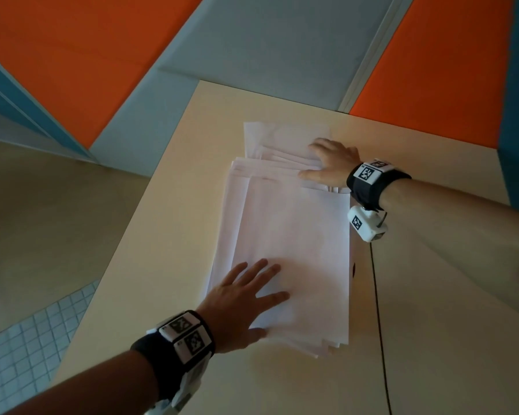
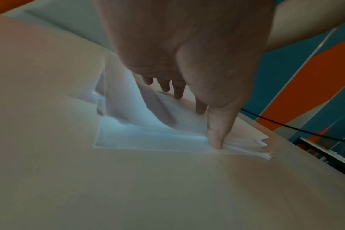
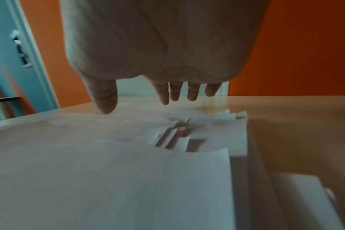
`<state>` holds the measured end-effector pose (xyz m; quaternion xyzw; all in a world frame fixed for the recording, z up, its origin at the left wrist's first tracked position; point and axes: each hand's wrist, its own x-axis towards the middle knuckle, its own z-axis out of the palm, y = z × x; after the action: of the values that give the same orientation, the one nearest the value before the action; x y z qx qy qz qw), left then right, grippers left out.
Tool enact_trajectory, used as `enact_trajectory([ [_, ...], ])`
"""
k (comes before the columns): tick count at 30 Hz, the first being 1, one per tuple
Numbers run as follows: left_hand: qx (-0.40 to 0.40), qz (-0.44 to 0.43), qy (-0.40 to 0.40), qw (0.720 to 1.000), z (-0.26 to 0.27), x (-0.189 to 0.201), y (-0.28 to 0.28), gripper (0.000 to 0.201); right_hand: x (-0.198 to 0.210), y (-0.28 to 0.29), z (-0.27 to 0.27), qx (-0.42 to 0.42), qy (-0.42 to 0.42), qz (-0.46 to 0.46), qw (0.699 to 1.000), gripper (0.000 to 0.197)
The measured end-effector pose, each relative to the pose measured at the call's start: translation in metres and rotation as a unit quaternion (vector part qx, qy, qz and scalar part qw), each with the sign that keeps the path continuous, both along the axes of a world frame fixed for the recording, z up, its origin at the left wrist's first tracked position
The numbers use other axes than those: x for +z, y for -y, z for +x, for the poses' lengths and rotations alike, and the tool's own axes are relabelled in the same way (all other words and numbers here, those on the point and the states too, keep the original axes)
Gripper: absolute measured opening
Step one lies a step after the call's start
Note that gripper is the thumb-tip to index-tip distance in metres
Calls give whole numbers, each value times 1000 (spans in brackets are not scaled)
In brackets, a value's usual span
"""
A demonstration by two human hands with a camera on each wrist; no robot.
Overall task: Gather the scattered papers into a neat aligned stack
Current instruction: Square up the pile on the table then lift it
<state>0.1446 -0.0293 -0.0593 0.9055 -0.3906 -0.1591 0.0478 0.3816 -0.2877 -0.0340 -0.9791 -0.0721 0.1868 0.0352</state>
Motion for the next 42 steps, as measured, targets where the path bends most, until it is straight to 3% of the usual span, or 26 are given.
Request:
enact_trajectory([
  [15, 15, -13, 11, 1000, 12, -2, 1, 86, -1, 1, 15, -24, -21, -19, 999, 85],
  [23, 35, -44, 14, 998, 11, -3, 4, 79, 9, -2, 19, 22, 43, -39, 998, 82],
  [28, 39, -45, 3, 998, 17, -5, 5, 76, 1, -4, 16, -7, -45, -41, 998, 85],
  [33, 73, -50, 4, 996, 26, -7, 9, 66, 4, -3, 14, -59, -48, 3, 997, 84],
  [37, 86, -53, 1, 995, 31, -2, 12, 69, 10, 6, 4, -83, -41, 33, 995, 87],
  [40, 199, -83, -22, 976, 44, 12, 7, 75, 19, 17, -16, -159, -1, 24, 987, 76],
  [42, 339, -101, -51, 934, 60, 21, 3, 73, 26, 28, -37, -249, 9, 34, 968, 62],
])
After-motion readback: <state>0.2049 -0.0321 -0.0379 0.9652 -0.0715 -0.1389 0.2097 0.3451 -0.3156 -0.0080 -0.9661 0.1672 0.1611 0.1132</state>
